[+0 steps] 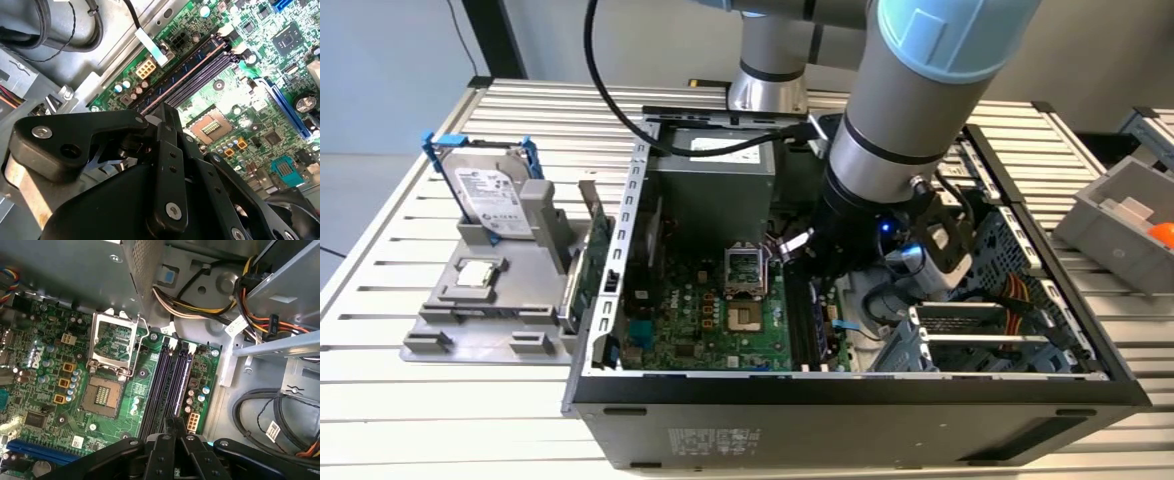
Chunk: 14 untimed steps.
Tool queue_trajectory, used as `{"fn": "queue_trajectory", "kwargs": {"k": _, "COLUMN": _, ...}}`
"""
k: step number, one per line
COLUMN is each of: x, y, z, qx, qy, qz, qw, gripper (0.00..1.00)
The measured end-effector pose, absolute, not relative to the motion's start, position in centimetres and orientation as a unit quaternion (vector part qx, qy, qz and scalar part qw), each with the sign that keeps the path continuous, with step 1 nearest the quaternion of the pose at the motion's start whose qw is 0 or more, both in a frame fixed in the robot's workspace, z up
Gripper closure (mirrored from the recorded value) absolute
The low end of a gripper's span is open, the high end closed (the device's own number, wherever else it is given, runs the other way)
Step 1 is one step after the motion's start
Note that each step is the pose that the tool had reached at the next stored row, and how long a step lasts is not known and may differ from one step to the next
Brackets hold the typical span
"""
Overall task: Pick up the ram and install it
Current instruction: 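Press down the ram until it locks into place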
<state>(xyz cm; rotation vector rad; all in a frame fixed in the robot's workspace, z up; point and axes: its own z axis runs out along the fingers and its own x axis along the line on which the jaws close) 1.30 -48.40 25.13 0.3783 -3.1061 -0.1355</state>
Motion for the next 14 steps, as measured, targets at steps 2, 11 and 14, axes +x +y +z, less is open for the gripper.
{"fn": "queue_trajectory", "kwargs": {"k": 2, "x": 1.3, "y": -48.4, "z": 25.13, "qx": 0.137, "qy": -0.99, "qz": -0.043, "qw": 0.006, "gripper": 1.0}}
{"fn": "queue_trajectory", "kwargs": {"k": 11, "x": 1.34, "y": -48.4, "z": 25.16, "qx": 0.199, "qy": -0.979, "qz": -0.047, "qw": 0.007, "gripper": 1.0}}
{"fn": "queue_trajectory", "kwargs": {"k": 14, "x": 1.35, "y": -48.4, "z": 25.17, "qx": 0.211, "qy": -0.976, "qz": -0.048, "qw": 0.008, "gripper": 1.0}}
